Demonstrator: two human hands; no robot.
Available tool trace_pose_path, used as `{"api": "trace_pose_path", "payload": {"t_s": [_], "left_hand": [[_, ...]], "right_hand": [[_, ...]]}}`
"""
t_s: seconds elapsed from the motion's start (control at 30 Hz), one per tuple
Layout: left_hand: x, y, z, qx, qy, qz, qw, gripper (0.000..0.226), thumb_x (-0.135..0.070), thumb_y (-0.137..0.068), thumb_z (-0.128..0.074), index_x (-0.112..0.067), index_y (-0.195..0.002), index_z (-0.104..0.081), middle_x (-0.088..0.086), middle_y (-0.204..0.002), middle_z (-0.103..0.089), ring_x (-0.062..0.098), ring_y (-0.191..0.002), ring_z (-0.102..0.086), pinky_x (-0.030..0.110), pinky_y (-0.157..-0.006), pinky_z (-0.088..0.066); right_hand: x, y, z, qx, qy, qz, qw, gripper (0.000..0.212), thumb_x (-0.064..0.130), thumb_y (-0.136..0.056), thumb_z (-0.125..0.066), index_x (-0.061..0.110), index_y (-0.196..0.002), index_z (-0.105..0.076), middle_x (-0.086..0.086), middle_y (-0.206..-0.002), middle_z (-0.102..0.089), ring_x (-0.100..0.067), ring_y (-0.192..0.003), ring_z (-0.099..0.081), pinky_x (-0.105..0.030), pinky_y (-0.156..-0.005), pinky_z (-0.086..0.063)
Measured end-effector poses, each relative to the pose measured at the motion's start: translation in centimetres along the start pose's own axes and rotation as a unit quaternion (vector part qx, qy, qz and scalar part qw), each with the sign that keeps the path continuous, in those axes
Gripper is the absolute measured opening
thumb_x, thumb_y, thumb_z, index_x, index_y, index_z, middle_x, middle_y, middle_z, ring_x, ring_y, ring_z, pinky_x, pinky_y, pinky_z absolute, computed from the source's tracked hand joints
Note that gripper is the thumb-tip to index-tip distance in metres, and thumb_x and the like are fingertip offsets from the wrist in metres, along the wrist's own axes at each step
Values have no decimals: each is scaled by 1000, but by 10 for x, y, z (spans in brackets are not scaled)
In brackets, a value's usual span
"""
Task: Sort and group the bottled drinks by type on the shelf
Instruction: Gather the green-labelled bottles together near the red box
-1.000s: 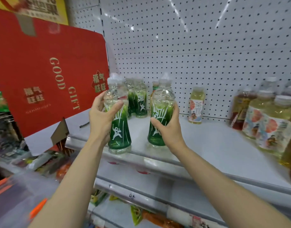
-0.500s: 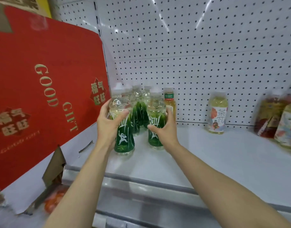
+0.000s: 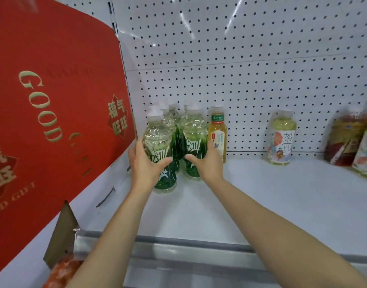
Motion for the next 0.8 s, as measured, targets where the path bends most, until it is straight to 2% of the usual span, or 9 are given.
{"api": "trace_pose_path", "payload": {"t_s": [0.1, 0.17, 0.33, 0.4, 0.47, 0.53, 0.6, 0.7, 0.8], "left_hand": [[7, -3, 2, -3, -3, 9, 1000, 89, -32, -63, -91, -26, -139, -44, 1, -137, -54, 23, -123, -53, 50, -101, -48], [10, -9, 3, 3, -1, 20, 1000, 83, -30, -65, -90, -24, -136, -48, 1, -132, -59, 22, -119, -57, 49, -98, -50], [14, -11, 3, 24, -15, 11, 1000, 82, -41, -64, -89, -33, -134, -46, -1, -130, -60, 23, -116, -58, 51, -93, -53], [15, -10, 1, 31, -39, 4, 999, 84, -45, -66, -87, -32, -137, -43, 0, -135, -56, 24, -121, -55, 51, -98, -50], [9, -3, 3, 0, -87, -10, 996, 92, -45, -70, -84, -22, -145, -37, 5, -146, -44, 27, -133, -42, 50, -109, -40], [-8, 10, 9, -65, -133, -64, 987, 95, -44, -73, -82, -14, -148, -32, 10, -150, -35, 29, -138, -31, 46, -115, -32], [-27, 24, 12, -99, -168, -151, 969, 88, -43, -77, -79, -12, -146, -34, 10, -148, -37, 28, -136, -32, 43, -115, -31], [-49, 42, 0, -42, -202, -242, 948, 72, -41, -83, -74, -13, -142, -43, 7, -141, -48, 25, -131, -41, 40, -112, -35], [-72, 66, -23, 48, -231, -282, 930, 56, -44, -90, -65, -16, -137, -52, 4, -133, -58, 22, -124, -50, 38, -104, -41]], "right_hand": [[0, -4, -4, 2, 15, -10, 1000, 88, 45, -73, -79, 14, -143, -37, -5, -130, -59, -26, -118, -57, -37, -95, -48], [0, -4, -8, 1, 13, -18, 1000, 89, 46, -73, -78, 15, -144, -35, -4, -132, -58, -24, -119, -56, -37, -96, -47], [1, -2, -10, 8, 18, -30, 999, 89, 45, -75, -76, 16, -146, -31, -3, -140, -52, -22, -124, -52, -37, -99, -44], [2, 1, -5, 14, 51, -25, 998, 86, 47, -77, -74, 16, -145, -32, -3, -136, -55, -22, -119, -55, -38, -93, -49], [2, 7, 5, 8, 91, -16, 996, 80, 47, -80, -72, 15, -143, -35, -3, -133, -56, -23, -118, -55, -40, -91, -50], [4, 16, 22, -5, 134, 8, 991, 72, 47, -83, -68, 14, -141, -39, -3, -132, -55, -22, -117, -55, -38, -90, -49], [8, 26, 44, -14, 180, 48, 982, 61, 46, -87, -64, 15, -136, -45, -3, -127, -58, -20, -112, -56, -33, -87, -47], [9, 42, 85, -29, 224, 99, 969, 48, 43, -89, -61, 16, -129, -55, -1, -122, -63, -19, -109, -57, -32, -88, -45], [3, 61, 128, -48, 257, 130, 956, 41, 40, -89, -62, 14, -120, -62, -4, -114, -67, -23, -107, -59, -35, -87, -46]]}}
Point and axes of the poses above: each hand's wrist, its own y-axis away from the middle knuckle, its own z-axis out of the back of the hand, x = y × z, the point moved 5 cm from there along -y, towards the middle knuckle
